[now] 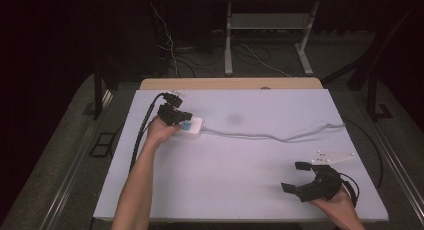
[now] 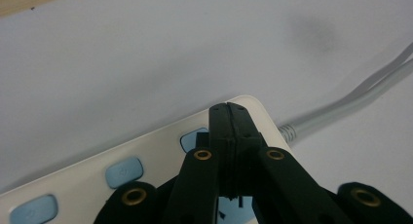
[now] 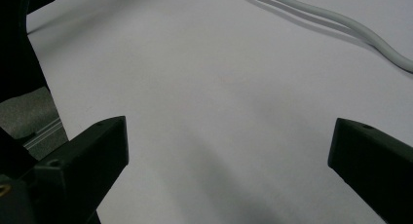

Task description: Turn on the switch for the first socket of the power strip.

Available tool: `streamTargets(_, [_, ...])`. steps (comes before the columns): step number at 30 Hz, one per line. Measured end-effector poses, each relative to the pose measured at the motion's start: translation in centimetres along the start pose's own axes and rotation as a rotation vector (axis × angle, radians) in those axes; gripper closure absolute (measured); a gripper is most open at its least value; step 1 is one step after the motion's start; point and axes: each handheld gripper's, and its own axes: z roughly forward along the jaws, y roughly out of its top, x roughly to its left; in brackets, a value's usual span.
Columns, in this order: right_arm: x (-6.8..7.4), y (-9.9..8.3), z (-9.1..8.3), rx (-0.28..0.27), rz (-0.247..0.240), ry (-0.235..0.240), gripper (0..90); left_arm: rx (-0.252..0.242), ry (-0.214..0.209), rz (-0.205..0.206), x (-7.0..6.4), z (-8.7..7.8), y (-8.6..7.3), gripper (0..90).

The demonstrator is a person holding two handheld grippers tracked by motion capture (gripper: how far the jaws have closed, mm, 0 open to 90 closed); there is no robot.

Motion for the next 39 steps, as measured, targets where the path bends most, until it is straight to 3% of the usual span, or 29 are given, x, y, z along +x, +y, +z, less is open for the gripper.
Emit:
streamTargets(13, [0.1,0.0,0.0,-0.003,0.0,0.003,0.8,-0.054,0.014,-0.016,-0.6,-3.3,0.1,85.6])
streamTargets(16, [0.1,0.1,0.1,-0.003,-0.001,0.006,0.8,-0.074,0.002,-0.043,-1.0,-4.0,-0.3,84.2])
streamTargets(24, [0.1,0.1,0.2,-0.004,0.0,0.014,0.8,-0.119,-0.008,-0.05,-2.5,-5.6,-0.7,70.2])
streamTargets(27, [0.2,0.1,0.2,-0.008,0.002,0.016,0.8,-0.134,-0.016,-0.048,-2.9,-6.2,-0.8,56.8])
streamTargets(33, [0.2,0.0,0.1,-0.009,0.008,0.019,0.7,-0.159,-0.06,-0.015,-4.5,-7.7,-1.7,15.0])
streamTargets(34, [0.2,0.0,0.1,-0.009,0.008,0.019,0.7,-0.159,-0.062,-0.009,-4.8,-7.9,-1.9,15.0])
streamTargets(37, [0.2,0.0,0.1,-0.011,0.011,0.018,0.8,-0.147,-0.067,0.004,-5.5,-8.4,-2.4,0.0])
streamTargets(39, [0.2,0.0,0.1,-0.011,0.01,0.018,0.8,-0.143,-0.065,0.006,-5.9,-8.6,-2.8,0.0])
